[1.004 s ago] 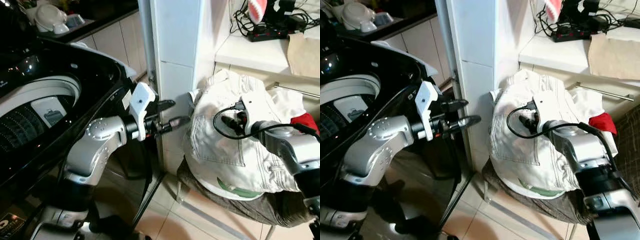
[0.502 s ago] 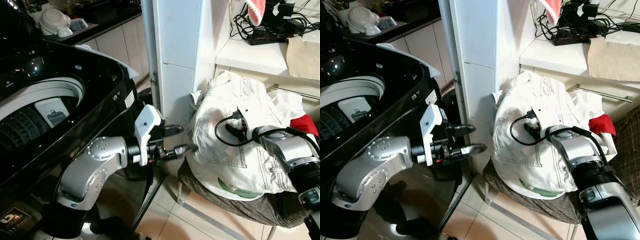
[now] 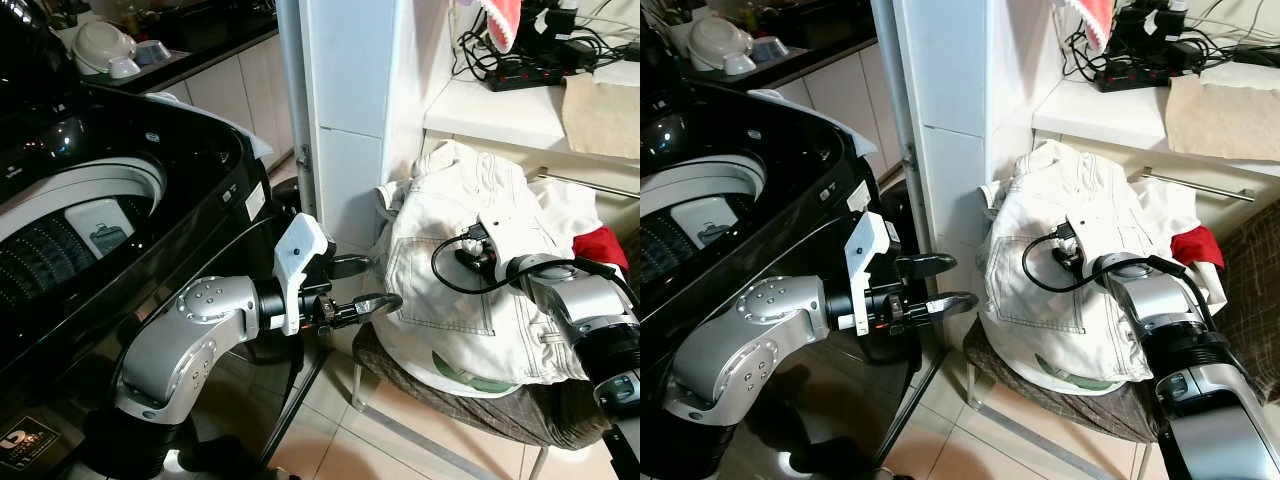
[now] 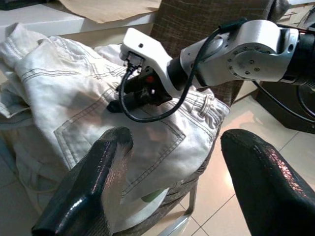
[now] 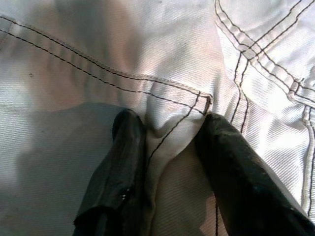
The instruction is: Clothes washing
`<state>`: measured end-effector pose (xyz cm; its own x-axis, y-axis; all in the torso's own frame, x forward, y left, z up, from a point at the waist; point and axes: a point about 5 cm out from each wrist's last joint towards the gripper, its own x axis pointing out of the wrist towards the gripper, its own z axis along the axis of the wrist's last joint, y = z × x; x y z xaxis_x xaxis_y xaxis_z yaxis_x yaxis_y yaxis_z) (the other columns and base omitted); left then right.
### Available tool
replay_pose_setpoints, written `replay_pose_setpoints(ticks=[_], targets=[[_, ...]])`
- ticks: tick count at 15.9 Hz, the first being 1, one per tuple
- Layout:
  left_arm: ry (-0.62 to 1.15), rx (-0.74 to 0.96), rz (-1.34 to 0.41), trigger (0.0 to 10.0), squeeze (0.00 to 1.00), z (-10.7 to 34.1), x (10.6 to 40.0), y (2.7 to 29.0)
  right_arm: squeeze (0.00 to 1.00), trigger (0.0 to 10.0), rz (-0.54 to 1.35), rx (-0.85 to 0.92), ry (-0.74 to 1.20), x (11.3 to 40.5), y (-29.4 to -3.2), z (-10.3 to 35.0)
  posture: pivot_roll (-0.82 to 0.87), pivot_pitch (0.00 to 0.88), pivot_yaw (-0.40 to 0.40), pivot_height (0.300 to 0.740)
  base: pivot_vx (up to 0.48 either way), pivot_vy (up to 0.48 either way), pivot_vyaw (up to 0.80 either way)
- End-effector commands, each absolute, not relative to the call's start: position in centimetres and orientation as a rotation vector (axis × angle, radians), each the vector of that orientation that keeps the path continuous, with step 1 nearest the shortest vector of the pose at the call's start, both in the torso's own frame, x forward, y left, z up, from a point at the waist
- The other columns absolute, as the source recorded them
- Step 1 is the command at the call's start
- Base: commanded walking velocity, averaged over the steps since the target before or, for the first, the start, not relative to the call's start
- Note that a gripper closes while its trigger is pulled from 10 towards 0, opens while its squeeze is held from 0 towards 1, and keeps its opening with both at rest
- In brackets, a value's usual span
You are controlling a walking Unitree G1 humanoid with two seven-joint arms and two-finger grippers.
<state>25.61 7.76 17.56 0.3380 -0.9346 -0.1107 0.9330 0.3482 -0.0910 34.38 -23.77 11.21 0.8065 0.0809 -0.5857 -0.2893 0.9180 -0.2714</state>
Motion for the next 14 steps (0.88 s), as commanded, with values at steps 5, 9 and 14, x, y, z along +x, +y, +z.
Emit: replay_pose_setpoints(ticks=[5,9,14], targets=[[0.172,-0.003,-1.165,10.0,0.00,17.3,25.9,8.0,0.00,0.0,0.170,-0.359,0.632,34.3,-25.0,10.9,-0.10,0.000,0.122,0.740,0.000,0.000,0.00],[0.170,-0.005,-1.129,10.0,0.00,17.2,26.3,8.1,0.00,0.0,0.165,-0.343,0.612,34.5,-25.2,11.3,-0.10,0.000,0.120,0.740,0.000,0.000,0.00],[0.149,-0.012,-1.065,10.0,0.00,17.5,26.9,8.3,0.00,0.0,0.160,-0.296,0.554,34.8,-25.7,12.7,-0.09,0.000,0.115,0.740,0.000,0.000,0.00]])
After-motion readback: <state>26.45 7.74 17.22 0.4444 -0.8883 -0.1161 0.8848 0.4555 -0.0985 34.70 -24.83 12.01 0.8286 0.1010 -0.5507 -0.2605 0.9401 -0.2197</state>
